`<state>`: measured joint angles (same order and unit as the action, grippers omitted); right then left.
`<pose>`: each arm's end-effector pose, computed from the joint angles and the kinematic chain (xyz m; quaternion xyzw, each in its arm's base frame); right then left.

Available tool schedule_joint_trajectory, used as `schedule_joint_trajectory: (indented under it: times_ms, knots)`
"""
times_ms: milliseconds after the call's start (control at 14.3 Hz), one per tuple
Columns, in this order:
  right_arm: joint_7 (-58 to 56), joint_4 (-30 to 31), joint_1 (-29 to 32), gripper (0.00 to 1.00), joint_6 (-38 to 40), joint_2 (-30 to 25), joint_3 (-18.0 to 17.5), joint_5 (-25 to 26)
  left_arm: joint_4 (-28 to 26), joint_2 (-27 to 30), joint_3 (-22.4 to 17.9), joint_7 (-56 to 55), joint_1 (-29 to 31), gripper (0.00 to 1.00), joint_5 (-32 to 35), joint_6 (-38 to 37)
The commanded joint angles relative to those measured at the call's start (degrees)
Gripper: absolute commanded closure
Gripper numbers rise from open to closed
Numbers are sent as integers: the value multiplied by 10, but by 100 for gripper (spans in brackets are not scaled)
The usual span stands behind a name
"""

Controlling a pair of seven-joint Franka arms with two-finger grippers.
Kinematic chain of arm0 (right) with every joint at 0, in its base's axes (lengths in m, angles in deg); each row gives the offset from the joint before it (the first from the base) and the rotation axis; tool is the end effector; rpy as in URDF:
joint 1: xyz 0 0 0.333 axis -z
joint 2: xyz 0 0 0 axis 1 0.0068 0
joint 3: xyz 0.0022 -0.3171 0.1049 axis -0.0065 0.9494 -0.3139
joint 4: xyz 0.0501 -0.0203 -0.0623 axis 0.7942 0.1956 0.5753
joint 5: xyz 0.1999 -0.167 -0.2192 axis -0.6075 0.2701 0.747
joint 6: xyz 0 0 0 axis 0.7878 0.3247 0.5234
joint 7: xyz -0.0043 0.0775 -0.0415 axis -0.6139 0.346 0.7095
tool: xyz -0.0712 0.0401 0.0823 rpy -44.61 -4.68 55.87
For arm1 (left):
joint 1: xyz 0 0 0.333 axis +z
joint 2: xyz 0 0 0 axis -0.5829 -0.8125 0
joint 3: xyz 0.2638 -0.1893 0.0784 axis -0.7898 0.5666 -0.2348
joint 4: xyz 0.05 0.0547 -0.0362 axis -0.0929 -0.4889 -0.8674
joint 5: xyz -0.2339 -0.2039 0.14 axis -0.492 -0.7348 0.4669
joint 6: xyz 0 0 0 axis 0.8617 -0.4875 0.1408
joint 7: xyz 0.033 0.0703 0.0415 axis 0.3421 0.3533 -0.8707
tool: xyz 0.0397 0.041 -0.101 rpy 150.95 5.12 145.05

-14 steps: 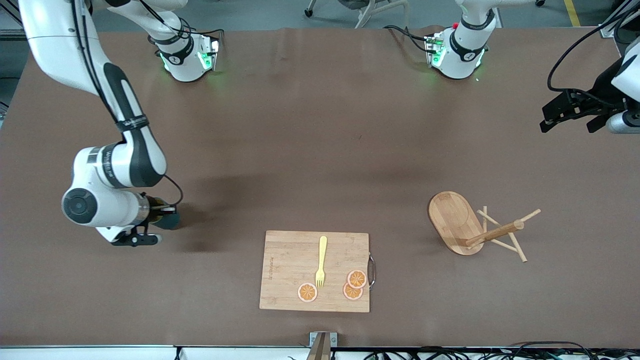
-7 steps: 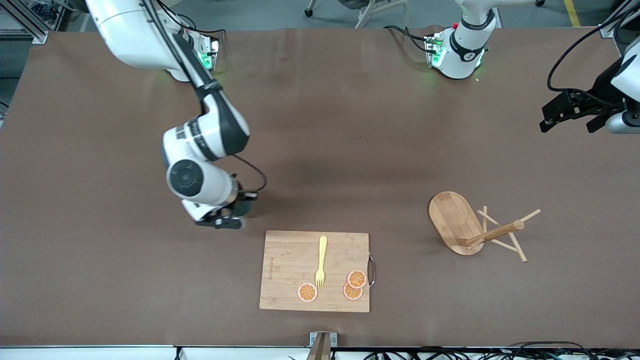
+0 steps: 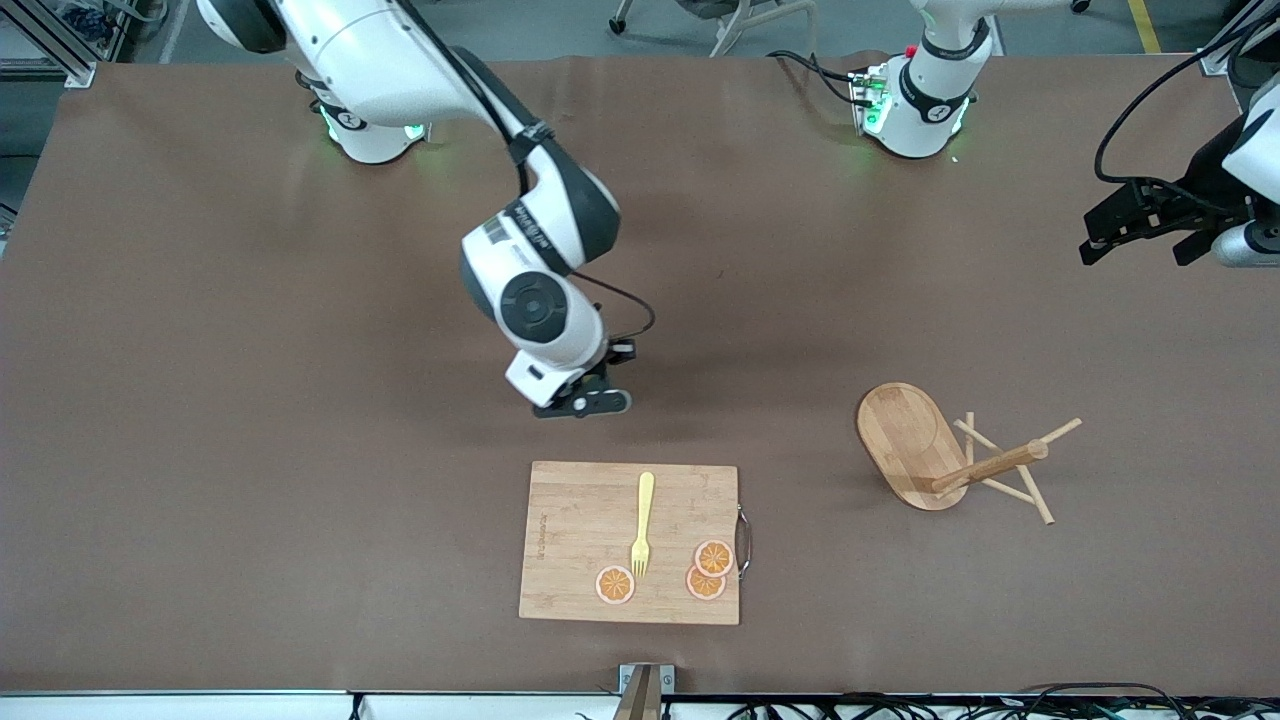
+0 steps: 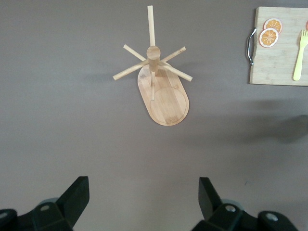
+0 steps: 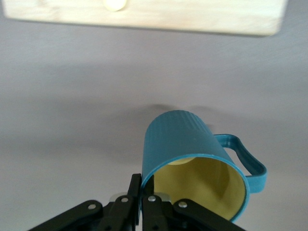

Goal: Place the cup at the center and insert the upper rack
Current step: 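Carry the teal mug with the right gripper to the table center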

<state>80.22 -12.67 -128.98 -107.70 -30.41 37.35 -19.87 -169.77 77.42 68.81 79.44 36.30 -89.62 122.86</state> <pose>0.5265 0.4511 0.3311 -0.9945 -0.0241 0.0866 0.0533 0.4929 -0.0472 0.6583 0.9996 -0.0059 0.0228 0.0158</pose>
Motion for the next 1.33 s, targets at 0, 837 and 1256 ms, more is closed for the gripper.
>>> schedule_joint_trajectory:
  times_ms: [0,837,1256]
  knots:
    - [58,-68,-33,100,15,41,9,-7,0,7,1,-5,1,0,-2,0]
    - [244,-140,-91,100,-45,119,8,-9,0,7,1,-5,0,0,-2,0]
    - [293,-140,-101,0,-68,120,8,-9,0,7,1,-5,0,0,-2,0]
